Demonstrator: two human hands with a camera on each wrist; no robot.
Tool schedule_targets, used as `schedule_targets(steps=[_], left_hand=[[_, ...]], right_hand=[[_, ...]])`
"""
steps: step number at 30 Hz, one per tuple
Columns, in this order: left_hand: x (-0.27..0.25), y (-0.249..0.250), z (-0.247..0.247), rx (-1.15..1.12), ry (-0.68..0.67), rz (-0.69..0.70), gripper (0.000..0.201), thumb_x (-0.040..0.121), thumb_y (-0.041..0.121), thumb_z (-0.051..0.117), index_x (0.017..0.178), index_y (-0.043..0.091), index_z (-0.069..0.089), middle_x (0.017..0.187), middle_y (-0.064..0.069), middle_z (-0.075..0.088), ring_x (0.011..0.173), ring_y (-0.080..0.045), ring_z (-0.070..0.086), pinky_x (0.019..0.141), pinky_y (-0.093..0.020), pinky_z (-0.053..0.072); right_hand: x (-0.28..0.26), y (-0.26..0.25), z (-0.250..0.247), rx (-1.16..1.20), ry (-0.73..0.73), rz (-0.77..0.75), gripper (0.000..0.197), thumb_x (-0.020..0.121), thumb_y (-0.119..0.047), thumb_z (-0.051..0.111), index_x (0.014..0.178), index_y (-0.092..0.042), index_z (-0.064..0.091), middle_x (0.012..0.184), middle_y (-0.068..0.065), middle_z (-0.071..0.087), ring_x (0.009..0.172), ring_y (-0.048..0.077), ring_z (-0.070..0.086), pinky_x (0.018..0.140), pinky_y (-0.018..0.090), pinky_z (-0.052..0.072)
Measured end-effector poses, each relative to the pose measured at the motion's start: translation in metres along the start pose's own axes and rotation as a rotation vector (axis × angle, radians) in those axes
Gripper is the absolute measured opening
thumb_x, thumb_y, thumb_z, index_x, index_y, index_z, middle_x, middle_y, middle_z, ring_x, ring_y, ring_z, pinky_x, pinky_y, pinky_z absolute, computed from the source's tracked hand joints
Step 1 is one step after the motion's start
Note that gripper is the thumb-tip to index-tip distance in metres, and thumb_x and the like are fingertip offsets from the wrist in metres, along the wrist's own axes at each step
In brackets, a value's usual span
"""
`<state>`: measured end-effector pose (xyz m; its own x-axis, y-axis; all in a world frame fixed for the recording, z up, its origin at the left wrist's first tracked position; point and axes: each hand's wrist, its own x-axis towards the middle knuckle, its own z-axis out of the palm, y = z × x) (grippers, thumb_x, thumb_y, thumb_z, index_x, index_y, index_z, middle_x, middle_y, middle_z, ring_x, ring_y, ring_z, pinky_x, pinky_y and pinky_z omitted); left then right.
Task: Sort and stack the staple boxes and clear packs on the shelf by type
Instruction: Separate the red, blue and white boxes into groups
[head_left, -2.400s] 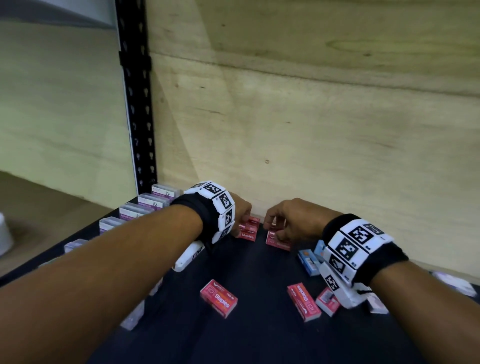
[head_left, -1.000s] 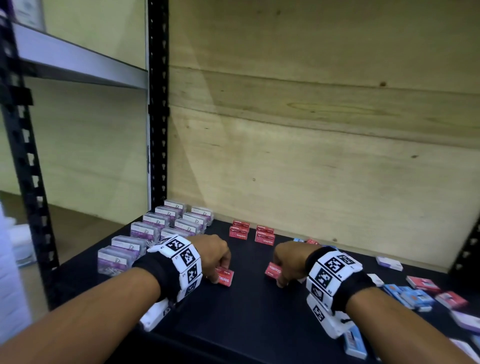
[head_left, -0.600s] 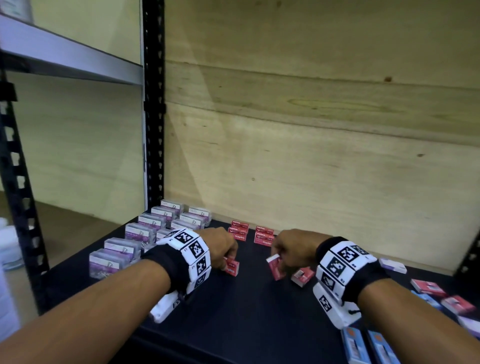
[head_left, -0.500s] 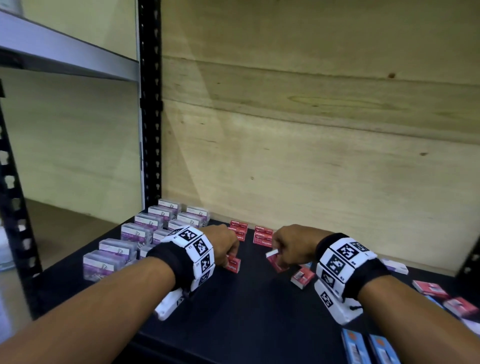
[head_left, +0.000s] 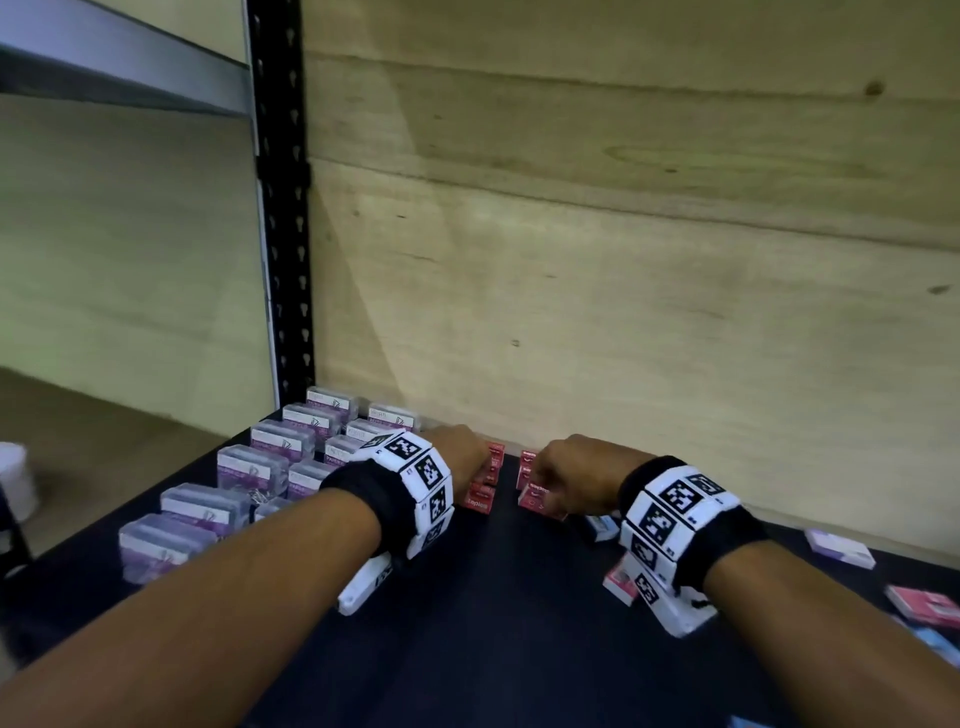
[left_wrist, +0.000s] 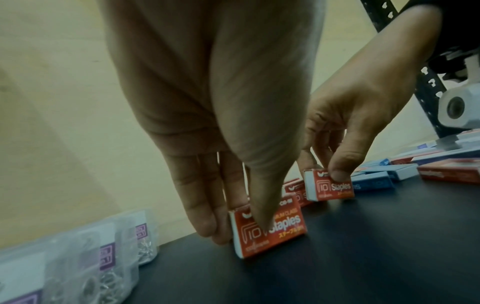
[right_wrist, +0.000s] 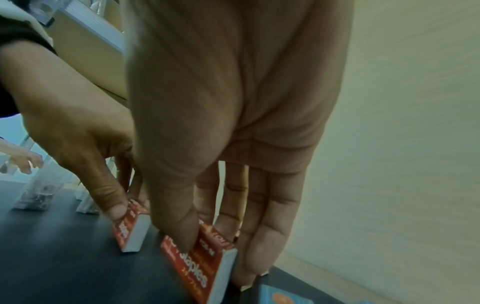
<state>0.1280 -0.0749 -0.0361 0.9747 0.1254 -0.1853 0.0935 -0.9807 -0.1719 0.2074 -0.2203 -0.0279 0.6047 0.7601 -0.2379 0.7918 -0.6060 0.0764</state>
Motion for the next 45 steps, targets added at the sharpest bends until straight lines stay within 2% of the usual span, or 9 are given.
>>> schedule_targets(steps=[6, 11, 16, 21, 25, 32, 41, 45], left_hand=[[0.009, -0.004, 0.004, -0.004, 0.016, -0.012, 0.034, 0.093, 0.008, 0.060, 0.127, 0.010, 0.060, 0.126, -0.011, 0.060, 0.111, -0.027, 0.061, 0.093, -0.033, 0.051], [0.010, -0.005, 0.002, -0.041, 0.024, 0.004, 0.032, 0.093, 0.011, 0.060, 0.126, 0.010, 0.061, 0.125, -0.010, 0.061, 0.110, -0.027, 0.061, 0.090, -0.032, 0.049], [0.008, -0.009, 0.003, -0.074, 0.032, -0.001, 0.038, 0.086, 0.020, 0.071, 0.122, 0.017, 0.062, 0.120, -0.006, 0.063, 0.105, -0.025, 0.063, 0.089, -0.036, 0.053], [0.004, -0.008, 0.002, -0.042, 0.069, 0.005, 0.038, 0.086, 0.024, 0.071, 0.123, 0.019, 0.063, 0.119, -0.005, 0.064, 0.104, -0.026, 0.064, 0.088, -0.037, 0.054], [0.001, -0.009, 0.000, -0.064, 0.089, 0.008, 0.037, 0.086, 0.020, 0.070, 0.123, 0.020, 0.064, 0.119, -0.005, 0.063, 0.104, -0.027, 0.064, 0.085, -0.035, 0.052], [0.002, -0.011, 0.003, -0.074, 0.108, 0.021, 0.035, 0.087, 0.011, 0.067, 0.121, 0.022, 0.063, 0.120, -0.006, 0.062, 0.103, -0.027, 0.063, 0.085, -0.036, 0.053], [0.009, -0.010, 0.002, -0.080, 0.100, 0.019, 0.028, 0.088, 0.014, 0.066, 0.116, 0.021, 0.064, 0.115, -0.006, 0.063, 0.100, -0.026, 0.064, 0.087, -0.039, 0.054], [0.008, -0.008, 0.000, -0.061, 0.101, 0.022, 0.028, 0.088, 0.021, 0.068, 0.115, 0.023, 0.064, 0.115, -0.004, 0.062, 0.100, -0.025, 0.063, 0.083, -0.035, 0.052]], right_hand=[[0.013, 0.002, 0.001, 0.007, 0.009, 0.004, 0.004, 0.089, -0.023, 0.066, 0.090, -0.020, 0.063, 0.093, 0.003, 0.067, 0.087, 0.025, 0.064, 0.073, 0.031, 0.048], [0.016, 0.003, 0.003, 0.032, 0.009, 0.004, 0.020, 0.091, -0.026, 0.067, 0.109, -0.020, 0.067, 0.096, -0.001, 0.063, 0.086, 0.020, 0.060, 0.073, 0.027, 0.044], [0.016, 0.005, 0.004, 0.037, 0.014, 0.002, 0.022, 0.091, -0.028, 0.067, 0.111, -0.020, 0.067, 0.104, 0.000, 0.068, 0.093, 0.021, 0.063, 0.076, 0.029, 0.048], [0.010, 0.008, 0.000, 0.060, 0.029, 0.000, 0.025, 0.091, -0.030, 0.067, 0.113, -0.020, 0.068, 0.108, 0.000, 0.070, 0.096, 0.020, 0.065, 0.087, 0.035, 0.054], [0.007, 0.011, 0.000, 0.079, 0.038, 0.005, 0.022, 0.090, -0.029, 0.068, 0.110, -0.021, 0.069, 0.107, -0.002, 0.070, 0.096, 0.018, 0.065, 0.084, 0.031, 0.052], [0.005, 0.014, 0.000, 0.102, 0.045, 0.005, 0.017, 0.089, -0.025, 0.070, 0.105, -0.019, 0.072, 0.103, -0.001, 0.072, 0.094, 0.017, 0.067, 0.086, 0.033, 0.054], [0.006, 0.015, 0.001, 0.135, 0.039, -0.006, 0.017, 0.090, -0.023, 0.069, 0.107, -0.020, 0.070, 0.106, -0.001, 0.072, 0.095, 0.016, 0.066, 0.084, 0.030, 0.053], [0.005, 0.017, 0.000, 0.137, 0.029, -0.013, 0.023, 0.091, -0.025, 0.068, 0.113, -0.020, 0.068, 0.110, -0.001, 0.070, 0.098, 0.017, 0.065, 0.086, 0.030, 0.052]])
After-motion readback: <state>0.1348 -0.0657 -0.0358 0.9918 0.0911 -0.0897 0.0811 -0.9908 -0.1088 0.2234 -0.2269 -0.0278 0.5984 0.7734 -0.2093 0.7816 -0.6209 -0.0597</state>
